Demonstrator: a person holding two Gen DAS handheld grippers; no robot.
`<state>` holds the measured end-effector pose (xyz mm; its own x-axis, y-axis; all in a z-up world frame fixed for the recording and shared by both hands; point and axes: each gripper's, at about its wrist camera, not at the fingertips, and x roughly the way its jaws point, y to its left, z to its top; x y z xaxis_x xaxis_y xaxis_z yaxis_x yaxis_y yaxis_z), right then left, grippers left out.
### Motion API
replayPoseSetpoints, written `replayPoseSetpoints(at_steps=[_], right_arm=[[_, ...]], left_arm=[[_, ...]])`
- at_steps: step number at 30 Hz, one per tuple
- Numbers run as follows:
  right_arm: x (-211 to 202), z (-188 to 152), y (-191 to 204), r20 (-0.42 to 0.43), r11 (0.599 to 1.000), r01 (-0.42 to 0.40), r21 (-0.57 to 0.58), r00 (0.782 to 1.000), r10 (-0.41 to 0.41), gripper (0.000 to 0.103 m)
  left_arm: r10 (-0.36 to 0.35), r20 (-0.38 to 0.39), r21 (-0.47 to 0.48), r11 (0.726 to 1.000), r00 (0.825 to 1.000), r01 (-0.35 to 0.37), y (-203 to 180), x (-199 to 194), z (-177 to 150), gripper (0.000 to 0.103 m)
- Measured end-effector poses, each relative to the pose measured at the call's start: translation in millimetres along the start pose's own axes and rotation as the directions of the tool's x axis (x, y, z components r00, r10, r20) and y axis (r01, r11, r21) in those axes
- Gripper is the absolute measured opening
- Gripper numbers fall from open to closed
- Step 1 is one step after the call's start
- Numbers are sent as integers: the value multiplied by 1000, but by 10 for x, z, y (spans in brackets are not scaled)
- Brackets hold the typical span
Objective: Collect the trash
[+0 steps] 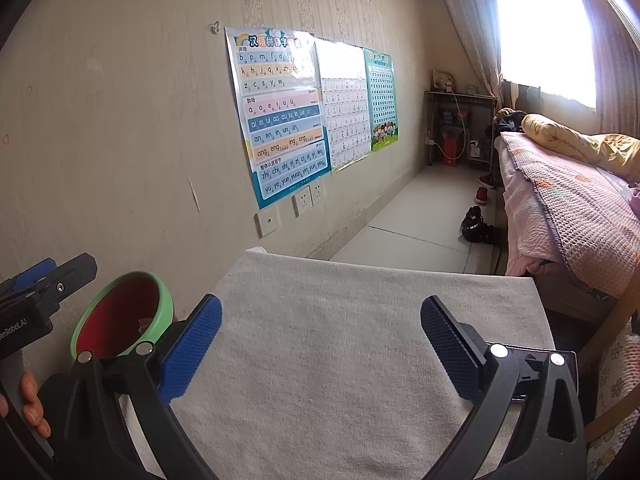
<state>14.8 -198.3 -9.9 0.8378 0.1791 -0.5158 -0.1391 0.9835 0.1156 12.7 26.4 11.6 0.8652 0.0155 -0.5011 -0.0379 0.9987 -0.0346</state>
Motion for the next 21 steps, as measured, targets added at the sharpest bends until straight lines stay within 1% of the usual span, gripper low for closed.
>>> replayPoseSetpoints(at_steps=[10,13,15,17,18,20,21], right_arm=[[42,-20,-8,-19,1000,-2,-1,1000,1,97],[115,-62,-26,-49,1000,-3,1,999,3,97],[201,-142,-58,-79,1000,19,-13,997,-20,97],[341,-264,-146,-137,997,57,-49,989,-64,96],[413,-340,-216,-172,995,79,-63,981,-89,96],[563,-522,-412,-253,988,136,-76,956,-151,96],[620,-609,-523,-294,984,165,-72,939,-179,96]], left_arm=[[-8,-11,-7,1000,1000,8,28,7,-21,98],[8,4,-7,1000,1000,-8,32,-16,-36,98],[16,-4,-1,1000,1000,-16,29,-9,-42,98],[25,-18,0,1000,1000,-25,45,4,-47,98],[21,-24,0,1000,999,-21,62,6,-53,98],[30,-30,-3,1000,999,-30,113,14,-75,98],[34,-34,-6,999,999,-34,145,22,-81,98]])
